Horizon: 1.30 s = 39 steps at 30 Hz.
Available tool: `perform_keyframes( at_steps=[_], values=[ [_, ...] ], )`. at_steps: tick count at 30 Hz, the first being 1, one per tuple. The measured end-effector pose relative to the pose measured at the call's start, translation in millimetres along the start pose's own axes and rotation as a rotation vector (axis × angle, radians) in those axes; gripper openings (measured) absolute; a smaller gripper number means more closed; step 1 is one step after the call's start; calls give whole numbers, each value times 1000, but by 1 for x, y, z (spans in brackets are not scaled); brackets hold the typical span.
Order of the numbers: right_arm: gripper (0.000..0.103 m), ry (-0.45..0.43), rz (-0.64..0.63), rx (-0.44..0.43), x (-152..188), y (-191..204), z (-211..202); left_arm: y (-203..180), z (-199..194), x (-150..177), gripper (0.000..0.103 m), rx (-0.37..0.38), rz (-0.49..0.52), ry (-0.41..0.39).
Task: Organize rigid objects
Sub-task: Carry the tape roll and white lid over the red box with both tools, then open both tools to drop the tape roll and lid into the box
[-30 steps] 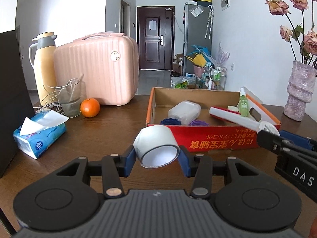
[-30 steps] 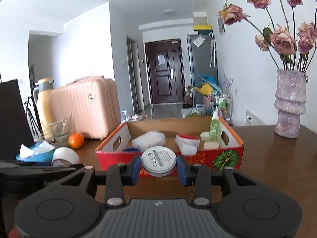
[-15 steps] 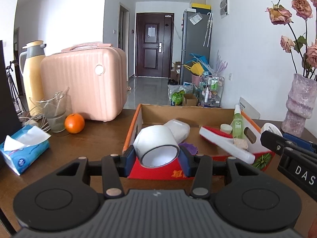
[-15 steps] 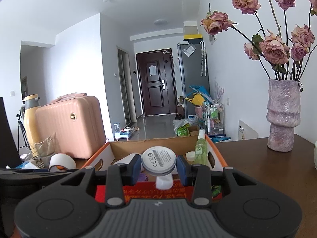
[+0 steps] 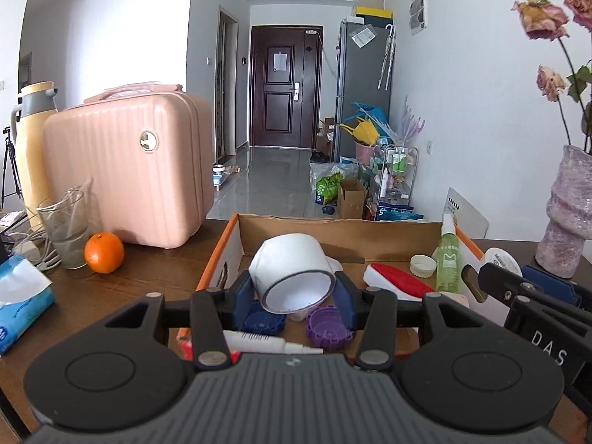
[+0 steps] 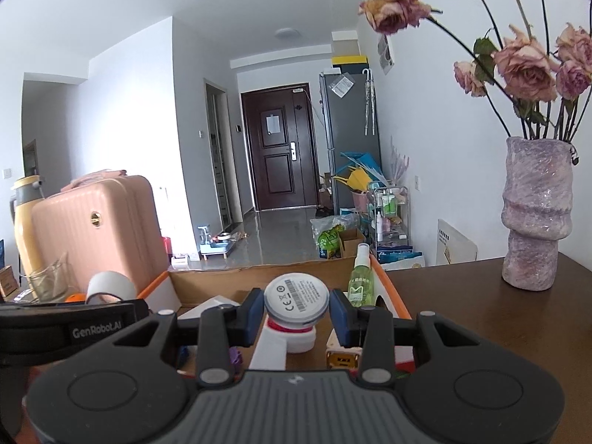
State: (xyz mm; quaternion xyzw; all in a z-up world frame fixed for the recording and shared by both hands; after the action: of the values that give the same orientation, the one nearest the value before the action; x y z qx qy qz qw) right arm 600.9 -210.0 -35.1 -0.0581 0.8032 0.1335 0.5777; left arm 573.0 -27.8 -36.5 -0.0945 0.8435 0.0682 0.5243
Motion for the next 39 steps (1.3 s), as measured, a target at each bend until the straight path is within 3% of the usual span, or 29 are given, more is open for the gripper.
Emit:
perform_keyframes(
  at_steps=[18,28,30,33,35,37,39],
  values=[
    [38,67,6,44,5,-25,61,-13,78,-2,47,-35,45,62],
    [38,96,-11,44,11,-26,77,-15,95,0,48,-47,59,77],
    [38,104,-8,42,12,-27,76,-12,94,-1,52,-51,49,75],
    [40,100,-8,44,11,-28,75,-7,90,-4,84,-47,25,61],
    [57,105,-8,41,10,-29,73,-4,87,-6,92,-67,21,40],
    [82,95,-9,49,8,-30,71,-2,86,-8,99,-62,22,33],
    [88,86,-14,65,7,-32,70,2,86,-9,103,-73,10,32]
  ],
)
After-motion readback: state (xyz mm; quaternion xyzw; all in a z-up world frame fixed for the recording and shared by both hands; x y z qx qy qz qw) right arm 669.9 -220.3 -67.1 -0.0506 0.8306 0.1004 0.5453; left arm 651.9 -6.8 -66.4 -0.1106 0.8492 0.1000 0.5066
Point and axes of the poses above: each gripper's, at about its wrist camera, not at the fingertips, and z roughly the way its jaws point, y to its left, x to its underside, the point moved 9 cm from there along z, roughly the way its jaws point, and after that the axes turned 6 degrees about -x, right-handed, at the moved point
